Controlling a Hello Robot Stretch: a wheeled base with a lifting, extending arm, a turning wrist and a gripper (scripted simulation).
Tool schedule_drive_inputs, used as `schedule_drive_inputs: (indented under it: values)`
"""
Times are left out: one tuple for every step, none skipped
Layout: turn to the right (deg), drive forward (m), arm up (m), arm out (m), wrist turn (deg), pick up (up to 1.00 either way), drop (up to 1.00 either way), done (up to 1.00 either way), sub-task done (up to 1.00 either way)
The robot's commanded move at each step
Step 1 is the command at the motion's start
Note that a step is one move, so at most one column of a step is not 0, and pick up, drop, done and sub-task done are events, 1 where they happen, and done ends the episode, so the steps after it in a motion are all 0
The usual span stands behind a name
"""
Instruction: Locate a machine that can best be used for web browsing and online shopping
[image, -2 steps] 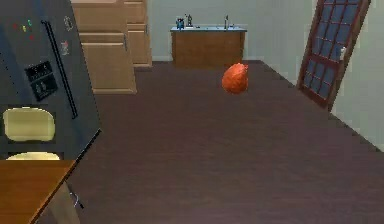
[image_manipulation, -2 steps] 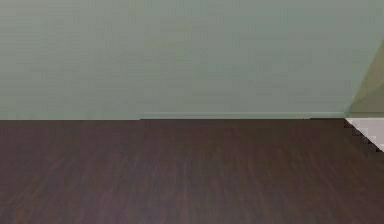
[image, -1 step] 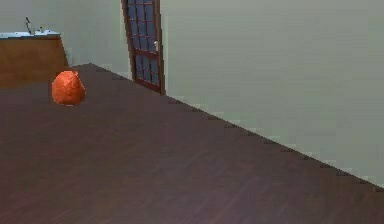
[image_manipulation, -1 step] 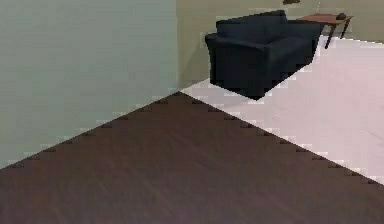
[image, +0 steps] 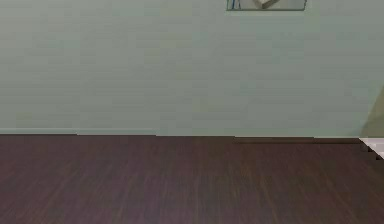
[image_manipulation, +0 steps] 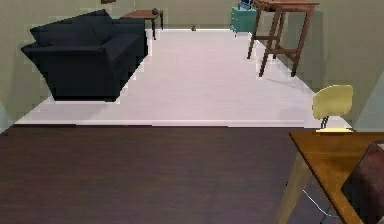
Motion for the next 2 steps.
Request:
schedule_drive_inputs:
  values:
    - [0.0, 0.05, 0.0, 0.0, 0.0, 0.0, 0.0, 0.0, 0.0]
    - [-45.0, 0.0, 0.0, 0.0, 0.0, 0.0, 0.0, 0.0, 0.0]
